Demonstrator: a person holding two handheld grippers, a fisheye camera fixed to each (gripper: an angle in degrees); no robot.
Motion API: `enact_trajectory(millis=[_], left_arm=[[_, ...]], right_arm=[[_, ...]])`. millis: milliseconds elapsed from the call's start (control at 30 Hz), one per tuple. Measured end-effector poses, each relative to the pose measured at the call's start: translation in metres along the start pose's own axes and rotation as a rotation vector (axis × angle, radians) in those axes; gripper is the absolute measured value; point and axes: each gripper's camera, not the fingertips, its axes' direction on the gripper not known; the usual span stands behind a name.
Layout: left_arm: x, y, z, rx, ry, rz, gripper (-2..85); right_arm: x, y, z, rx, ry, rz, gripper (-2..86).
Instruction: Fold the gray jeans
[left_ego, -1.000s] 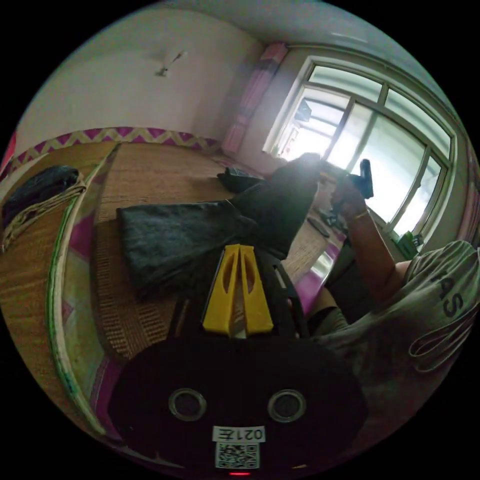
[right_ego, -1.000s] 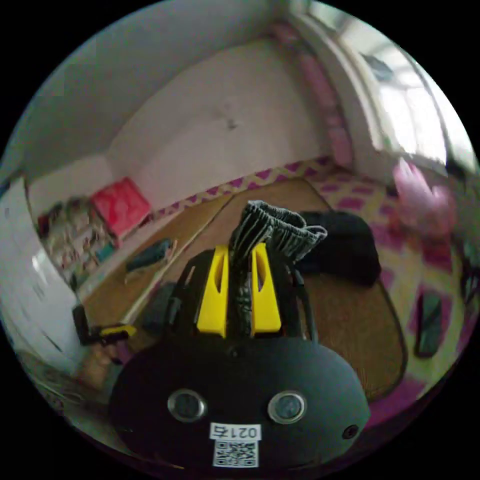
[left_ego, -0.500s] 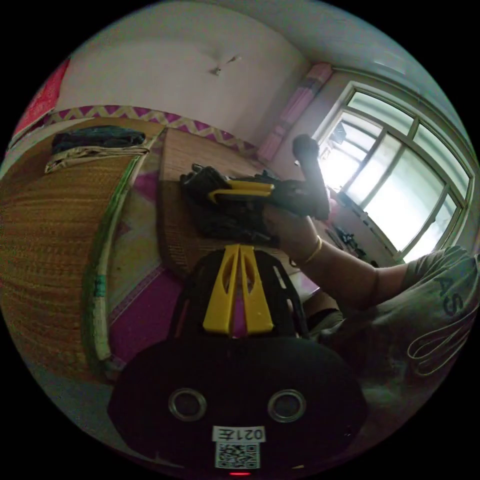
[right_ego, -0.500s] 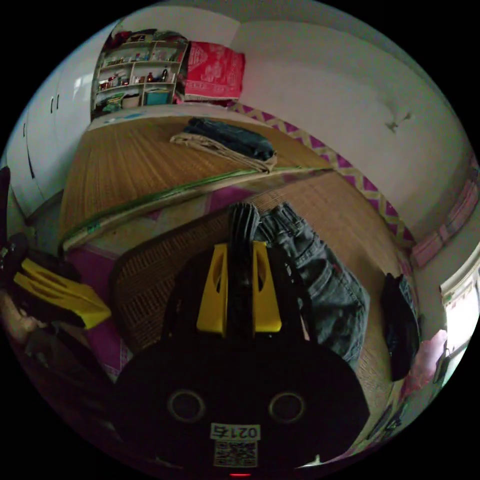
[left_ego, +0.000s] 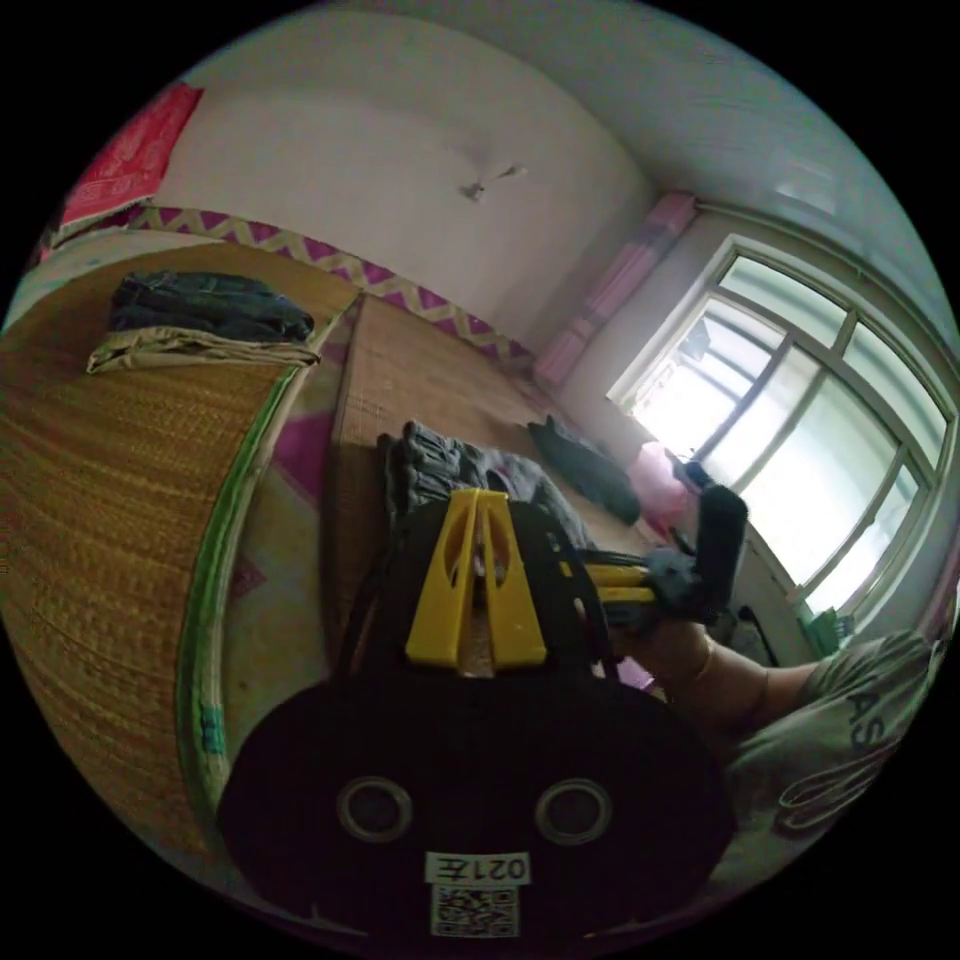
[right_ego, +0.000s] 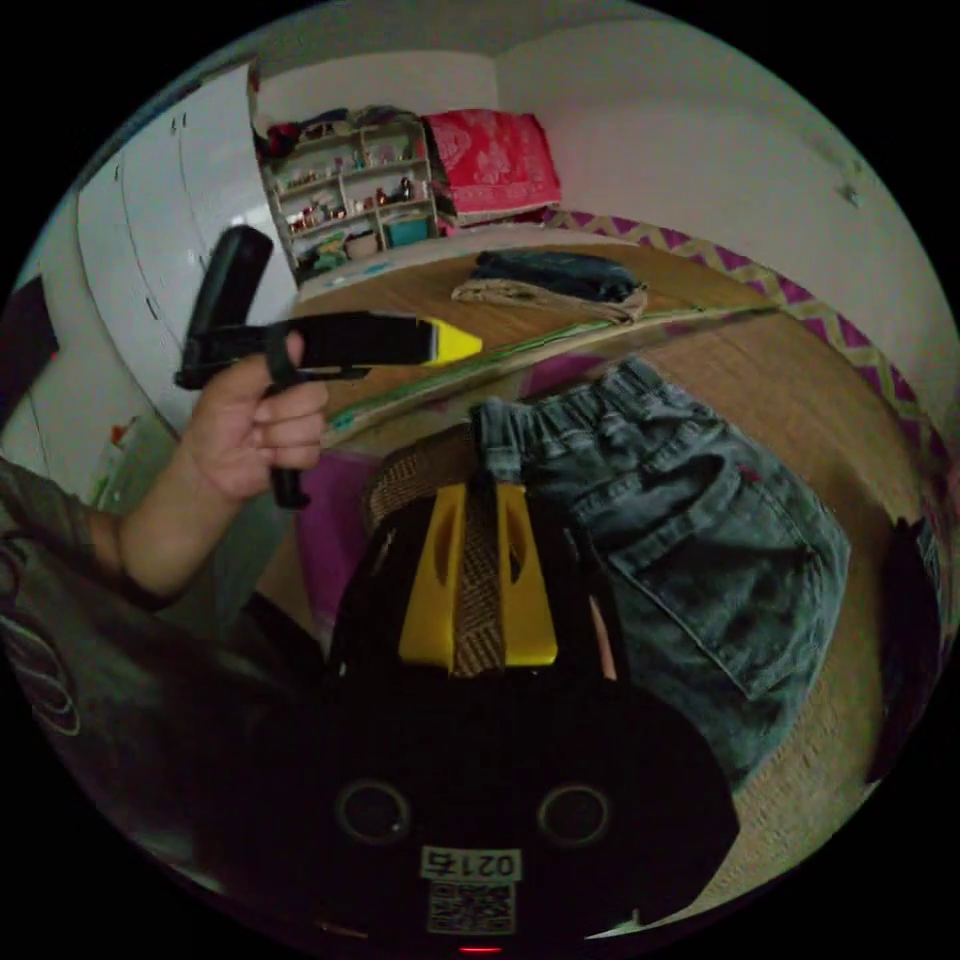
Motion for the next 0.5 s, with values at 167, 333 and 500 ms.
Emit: enact_trajectory(millis=[167,333,500], left_arm=[[-0.041,-0.046,0.067,-0.180,-0.143,-0.010,9.8],[-0.100,-0.058,0.134,-0.398,0.084,-0.150,16.2],[-0.132,-0.064,0.169,-0.407,0.190,-0.255,13.4]], right_arm=[[0.112,0.049,-0.086,0.147,0.165,0.282,10.3],[0.240,0.097,-0.110,0.059,0.170,0.527,12.9],[0.346,0.133,-0.077,0.010,-0.284,0.750,13.2]])
